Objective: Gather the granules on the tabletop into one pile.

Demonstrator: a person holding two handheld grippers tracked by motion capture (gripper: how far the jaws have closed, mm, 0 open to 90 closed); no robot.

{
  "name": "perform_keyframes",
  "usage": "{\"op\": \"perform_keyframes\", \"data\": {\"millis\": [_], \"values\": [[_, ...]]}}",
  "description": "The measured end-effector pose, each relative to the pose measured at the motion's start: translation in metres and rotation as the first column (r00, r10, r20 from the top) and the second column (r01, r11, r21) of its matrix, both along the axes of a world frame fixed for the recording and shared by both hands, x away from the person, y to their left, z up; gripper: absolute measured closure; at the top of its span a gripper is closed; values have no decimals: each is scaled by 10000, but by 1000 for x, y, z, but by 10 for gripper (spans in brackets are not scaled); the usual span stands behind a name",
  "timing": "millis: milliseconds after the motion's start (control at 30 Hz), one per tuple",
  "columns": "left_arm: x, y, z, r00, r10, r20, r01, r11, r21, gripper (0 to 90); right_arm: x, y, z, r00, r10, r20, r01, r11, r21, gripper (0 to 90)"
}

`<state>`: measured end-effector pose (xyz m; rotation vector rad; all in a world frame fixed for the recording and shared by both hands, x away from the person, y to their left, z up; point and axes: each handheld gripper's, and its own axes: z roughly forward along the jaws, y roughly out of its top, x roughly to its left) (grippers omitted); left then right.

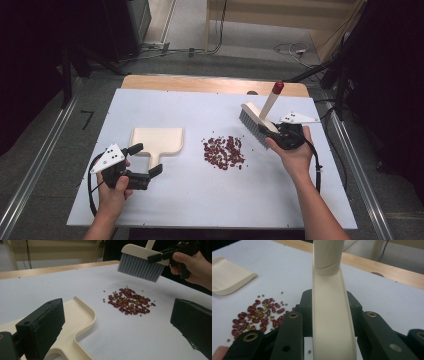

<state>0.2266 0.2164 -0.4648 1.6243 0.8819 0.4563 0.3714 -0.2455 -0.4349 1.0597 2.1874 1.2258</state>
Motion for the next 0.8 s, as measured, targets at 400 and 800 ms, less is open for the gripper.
{"op": "perform_keyframes", "data": {"millis": [400, 800], "values": [[3, 11, -8, 9990, 345, -283, -341, 9993, 124, 0, 2, 9, -21, 9989, -469, -11, 468, 9975, -533, 661], [4, 11, -9, 9984, 401, -402, -392, 9990, 219, 0, -8, 27, -29, 9996, -94, -277, 67, 9956, -933, 660]]}}
